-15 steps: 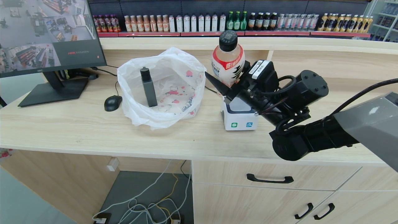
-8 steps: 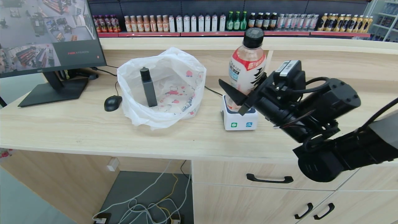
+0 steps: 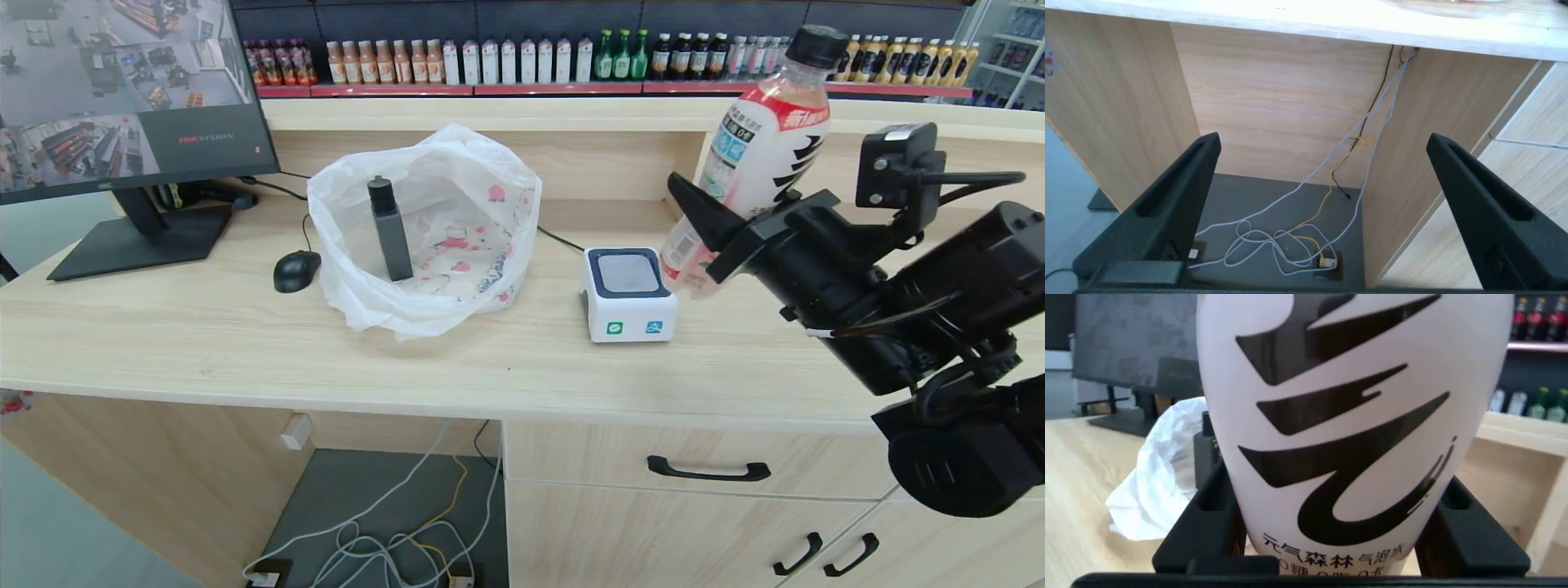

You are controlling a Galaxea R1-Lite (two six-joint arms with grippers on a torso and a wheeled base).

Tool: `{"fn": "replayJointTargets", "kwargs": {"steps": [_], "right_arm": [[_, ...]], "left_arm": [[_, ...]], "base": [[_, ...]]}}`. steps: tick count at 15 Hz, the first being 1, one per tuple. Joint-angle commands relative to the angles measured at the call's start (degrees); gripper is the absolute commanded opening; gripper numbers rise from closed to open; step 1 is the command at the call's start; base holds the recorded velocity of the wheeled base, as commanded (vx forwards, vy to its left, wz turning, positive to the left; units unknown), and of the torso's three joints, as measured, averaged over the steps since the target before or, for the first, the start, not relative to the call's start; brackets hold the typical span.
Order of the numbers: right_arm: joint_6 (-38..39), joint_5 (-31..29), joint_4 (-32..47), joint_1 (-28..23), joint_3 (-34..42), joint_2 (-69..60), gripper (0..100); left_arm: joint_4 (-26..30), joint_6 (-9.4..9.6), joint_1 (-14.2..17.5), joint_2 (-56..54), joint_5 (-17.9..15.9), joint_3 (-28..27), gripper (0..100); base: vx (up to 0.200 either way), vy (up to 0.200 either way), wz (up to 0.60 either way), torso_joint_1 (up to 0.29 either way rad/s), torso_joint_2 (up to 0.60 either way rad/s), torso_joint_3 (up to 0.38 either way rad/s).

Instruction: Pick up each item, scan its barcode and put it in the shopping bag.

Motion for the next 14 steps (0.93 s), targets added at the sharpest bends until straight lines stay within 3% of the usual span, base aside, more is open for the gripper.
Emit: {"fn": "replayJointTargets", "kwargs": {"steps": [1,3,7,14], "right_arm": [[1.69,-5.53,-0.12,-0.04,0.82,-1.53,0],[2.75,-10.54,-0.12,-0.04,0.74,-1.26,0],[0.55,-10.71,-0.12,-0.31,-0.41,-1.26,0],[1.25,-10.71,-0.12,-0.48,-0.23,1.37,0]], "left_arm": [[0.00,0.00,0.05,-0.02,0.00,0.00,100],[0.00,0.00,0.05,-0.02,0.00,0.00,100],[0.00,-0.09,0.05,-0.02,0.00,0.00,100],[0.00,-0.27,0.05,-0.02,0.00,0.00,100]], "base": [[0.000,0.000,0.00,0.000,0.00,0.000],[0.000,0.000,0.00,0.000,0.00,0.000],[0.000,0.000,0.00,0.000,0.00,0.000],[0.000,0.200,0.00,0.003,0.00,0.003]]}}
